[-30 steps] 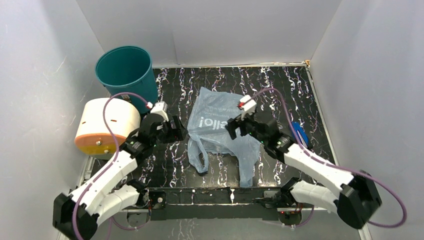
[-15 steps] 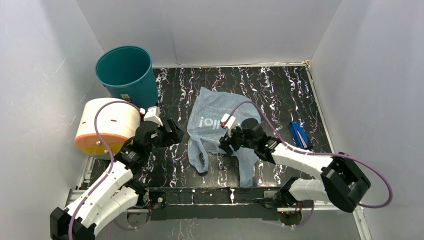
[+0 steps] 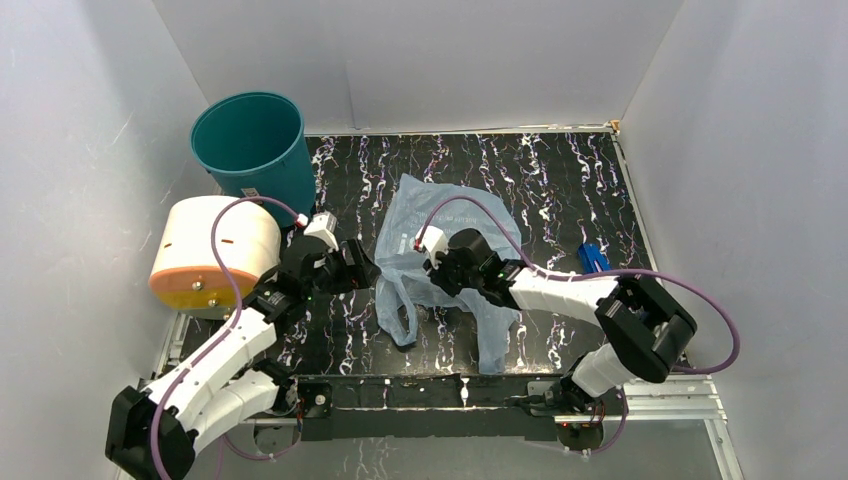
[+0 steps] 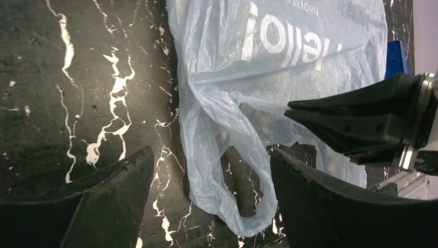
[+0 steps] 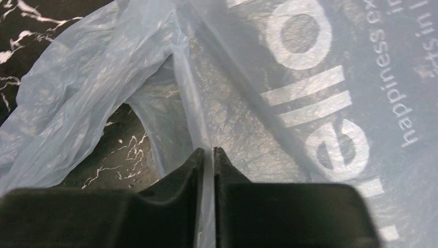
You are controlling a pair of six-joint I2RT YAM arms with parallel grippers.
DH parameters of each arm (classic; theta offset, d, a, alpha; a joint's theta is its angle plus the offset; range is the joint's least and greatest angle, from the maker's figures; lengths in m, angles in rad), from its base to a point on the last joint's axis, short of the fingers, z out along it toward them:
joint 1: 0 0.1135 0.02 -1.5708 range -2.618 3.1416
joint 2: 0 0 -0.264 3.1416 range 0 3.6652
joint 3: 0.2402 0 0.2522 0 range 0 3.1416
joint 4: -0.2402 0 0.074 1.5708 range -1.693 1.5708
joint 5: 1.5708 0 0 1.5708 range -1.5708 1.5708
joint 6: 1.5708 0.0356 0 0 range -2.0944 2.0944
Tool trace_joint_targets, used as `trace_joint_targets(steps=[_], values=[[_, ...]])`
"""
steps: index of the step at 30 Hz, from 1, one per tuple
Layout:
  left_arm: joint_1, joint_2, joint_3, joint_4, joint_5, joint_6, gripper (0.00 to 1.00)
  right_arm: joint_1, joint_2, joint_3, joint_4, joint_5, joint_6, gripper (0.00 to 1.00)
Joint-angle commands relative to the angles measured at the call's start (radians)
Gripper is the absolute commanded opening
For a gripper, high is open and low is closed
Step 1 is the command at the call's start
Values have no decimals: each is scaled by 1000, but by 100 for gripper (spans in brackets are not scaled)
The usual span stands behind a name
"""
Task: Put the trash bags into the trash bin
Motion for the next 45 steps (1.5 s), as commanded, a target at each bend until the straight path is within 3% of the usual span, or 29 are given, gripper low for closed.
trace_joint_targets(steps=[1, 2, 13, 15, 18, 28, 31, 34, 37, 41, 45], values=[[5, 37, 1, 73, 92, 30, 79, 6, -18, 51, -12, 110, -8, 8], [5, 51, 2, 82, 113, 38, 79, 7, -25, 47, -11, 106, -17, 0], [0, 178, 17, 194, 363, 68, 79, 5, -122, 6, 58, 75, 26, 0], [-1, 201, 13, 215, 454, 76, 79, 5, -127, 10, 80, 152, 86, 0], [-9, 243, 0, 217, 578, 86, 74, 0, -98, 94, -27, 235, 203, 0], [-90, 330, -9, 219, 510, 102, 78, -14, -99, 156, -64, 216, 395, 0], [-103, 378, -31, 222, 426, 105, 69, -28, -94, 203, -123, 200, 392, 0], [-106, 379, -44, 229, 322, 87, 45, -36, -93, 231, -183, 215, 377, 0], [-106, 365, -31, 228, 302, 91, 32, -47, -114, 231, -207, 240, 380, 0], [-105, 341, 0, 200, 304, 120, 3, -64, -144, 192, -166, 248, 359, 0], [-105, 269, 35, 116, 275, 170, 0, -88, -122, 192, -210, 361, 347, 0]])
